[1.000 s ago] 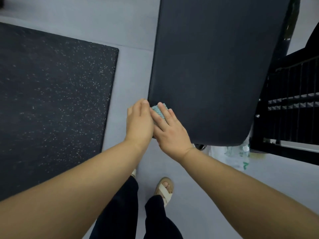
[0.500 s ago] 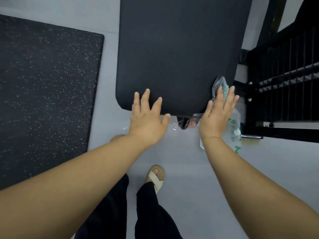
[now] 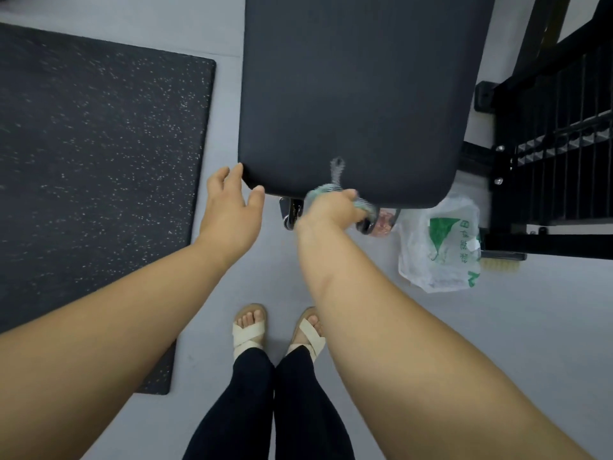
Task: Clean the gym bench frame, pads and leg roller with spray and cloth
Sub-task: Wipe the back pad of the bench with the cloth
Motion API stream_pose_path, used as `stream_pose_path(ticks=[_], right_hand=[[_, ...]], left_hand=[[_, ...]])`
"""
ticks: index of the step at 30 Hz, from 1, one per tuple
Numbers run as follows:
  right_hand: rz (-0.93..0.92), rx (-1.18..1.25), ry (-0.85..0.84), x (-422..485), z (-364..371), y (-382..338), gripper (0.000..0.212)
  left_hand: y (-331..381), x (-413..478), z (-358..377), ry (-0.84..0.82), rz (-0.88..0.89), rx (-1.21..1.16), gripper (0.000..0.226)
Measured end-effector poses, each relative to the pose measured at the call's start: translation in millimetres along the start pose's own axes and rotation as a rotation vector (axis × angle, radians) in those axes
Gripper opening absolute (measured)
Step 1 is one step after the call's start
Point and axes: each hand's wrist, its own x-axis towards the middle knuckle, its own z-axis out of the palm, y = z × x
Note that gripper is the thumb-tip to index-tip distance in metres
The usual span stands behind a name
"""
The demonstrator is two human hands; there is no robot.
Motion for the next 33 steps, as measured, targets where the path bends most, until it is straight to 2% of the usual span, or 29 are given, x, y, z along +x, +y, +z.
stream_pose_path(ticks=[2, 4, 6, 9, 11, 13, 15, 17, 19, 21, 23, 25, 27, 30, 31, 33], right_hand=[[0.159, -0.022, -0.123, -29.2, 12.2, 30.4, 0.046], [0.241, -0.068, -0.189, -34.7, 17.4, 44.9, 0.037], [0.224, -0.008, -0.18, -20.6, 13.9, 33.0, 0.012], [0.069, 0.144, -0.094, 5.6, -3.1, -9.6, 0.014], [0.009, 0.097, -0.054, 11.9, -6.5, -23.0, 0.031], [0.028, 0.022, -0.057, 6.0, -1.6, -14.1, 0.026], [0.106, 0.03, -0.144, -11.9, 7.4, 13.1, 0.004], [0.199, -0.043, -0.314, -35.3, 9.0, 43.0, 0.015], [0.178, -0.31, -0.484, -57.4, 3.5, 64.1, 0.015], [-0.074, -0.647, -0.609, -73.4, -7.4, 68.0, 0.014], [-0.592, -0.87, -0.686, -72.9, -15.6, 58.6, 0.029], [-1.186, -1.02, -0.648, -52.4, -11.9, 41.3, 0.045], [-1.593, -1.188, -0.616, -21.3, 2.6, 32.0, 0.048], [-1.98, -1.435, -0.682, 19.4, 18.1, 45.8, 0.052], [-2.073, -1.461, -0.725, 30.1, 20.1, 49.7, 0.055], [-2.255, -1.458, -0.832, 47.2, 20.6, 47.8, 0.059]], left_hand=[[-0.9, 6.2, -11.7, -0.005, -0.002, -0.022, 0.053], [-0.8, 10.7, -21.5, -0.04, -0.025, -0.089, 0.051], [0.0, 12.9, -27.2, -0.109, -0.038, -0.162, 0.044], [6.6, 15.4, -32.6, -0.208, -0.075, -0.28, 0.032], [7.5, 19.8, -32.6, -0.23, -0.081, -0.339, 0.034], [5.5, 23.4, -33.0, -0.231, -0.084, -0.369, 0.035], [-2.2, 28.3, -37.0, -0.24, -0.095, -0.385, 0.039], [-10.7, 32.7, -39.7, -0.246, -0.11, -0.392, 0.043], [-17.3, 35.1, -44.2, -0.243, -0.13, -0.408, 0.039], [-19.5, 36.4, -47.2, -0.232, -0.146, -0.429, 0.038], [-19.1, 37.4, -50.7, -0.215, -0.159, -0.426, 0.044], [-16.7, 37.8, -53.1, -0.207, -0.16, -0.417, 0.047], [-11.8, 38.0, -52.5, -0.198, -0.152, -0.455, 0.047], [-7.7, 37.7, -45.1, -0.156, -0.104, -0.531, 0.033], [-5.8, 36.3, -44.3, -0.143, -0.093, -0.54, 0.027], [-6.9, 32.6, -41.1, -0.131, -0.063, -0.508, 0.033]])
